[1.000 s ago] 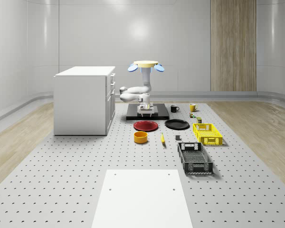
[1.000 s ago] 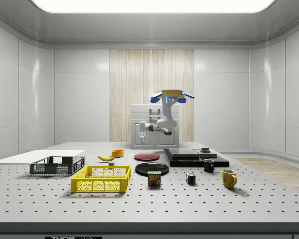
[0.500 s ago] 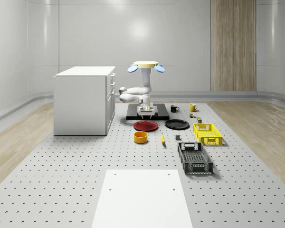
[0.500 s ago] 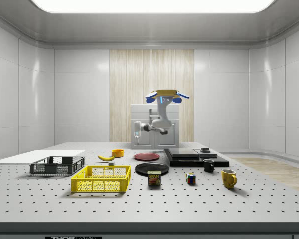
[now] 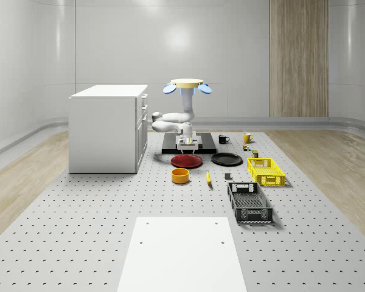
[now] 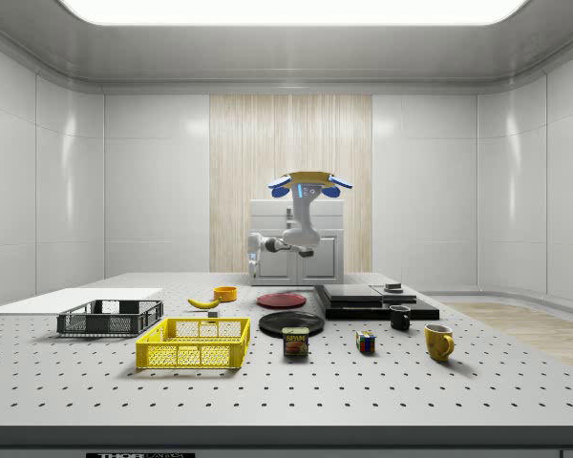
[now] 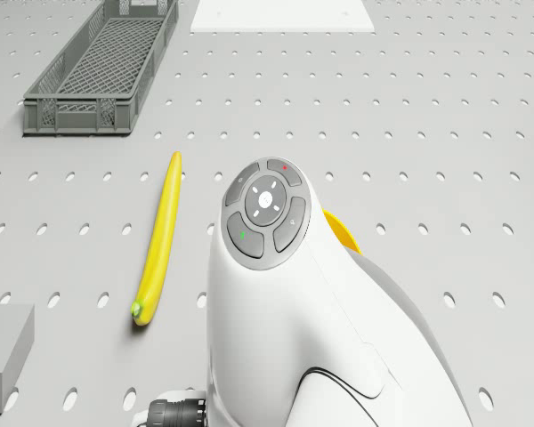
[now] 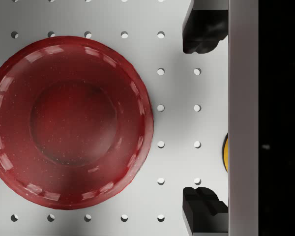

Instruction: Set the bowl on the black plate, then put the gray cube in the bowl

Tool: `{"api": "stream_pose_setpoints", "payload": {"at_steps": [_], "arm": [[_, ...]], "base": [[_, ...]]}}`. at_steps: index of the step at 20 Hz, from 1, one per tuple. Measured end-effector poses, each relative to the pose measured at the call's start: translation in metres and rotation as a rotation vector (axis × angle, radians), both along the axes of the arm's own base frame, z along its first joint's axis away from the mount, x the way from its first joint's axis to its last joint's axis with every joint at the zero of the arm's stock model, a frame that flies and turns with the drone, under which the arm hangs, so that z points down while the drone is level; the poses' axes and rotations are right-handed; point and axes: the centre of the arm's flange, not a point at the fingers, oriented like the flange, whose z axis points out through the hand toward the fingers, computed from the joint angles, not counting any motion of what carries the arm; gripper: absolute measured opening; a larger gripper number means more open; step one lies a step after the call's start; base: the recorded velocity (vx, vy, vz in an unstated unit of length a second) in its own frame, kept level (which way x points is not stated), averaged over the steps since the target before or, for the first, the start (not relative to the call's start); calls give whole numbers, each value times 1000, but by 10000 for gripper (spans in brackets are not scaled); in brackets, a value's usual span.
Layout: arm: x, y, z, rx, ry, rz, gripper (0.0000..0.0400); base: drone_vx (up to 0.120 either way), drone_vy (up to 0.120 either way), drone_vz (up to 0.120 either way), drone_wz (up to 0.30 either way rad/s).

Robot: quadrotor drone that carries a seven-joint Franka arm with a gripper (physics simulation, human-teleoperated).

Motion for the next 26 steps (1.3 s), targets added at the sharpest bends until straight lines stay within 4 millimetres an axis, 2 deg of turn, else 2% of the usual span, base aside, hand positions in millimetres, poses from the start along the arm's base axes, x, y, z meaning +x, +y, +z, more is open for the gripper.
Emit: {"api": "stream_pose_setpoints", "payload": {"at_steps": [14, 24, 26], "arm": [[0, 0, 0, 0, 0, 0, 400], [0, 0, 0, 0, 0, 0, 400], [0, 0, 0, 0, 0, 0, 400]], "base": [[120, 0, 0, 0], [120, 0, -120, 0], [120, 0, -20, 0]]}}
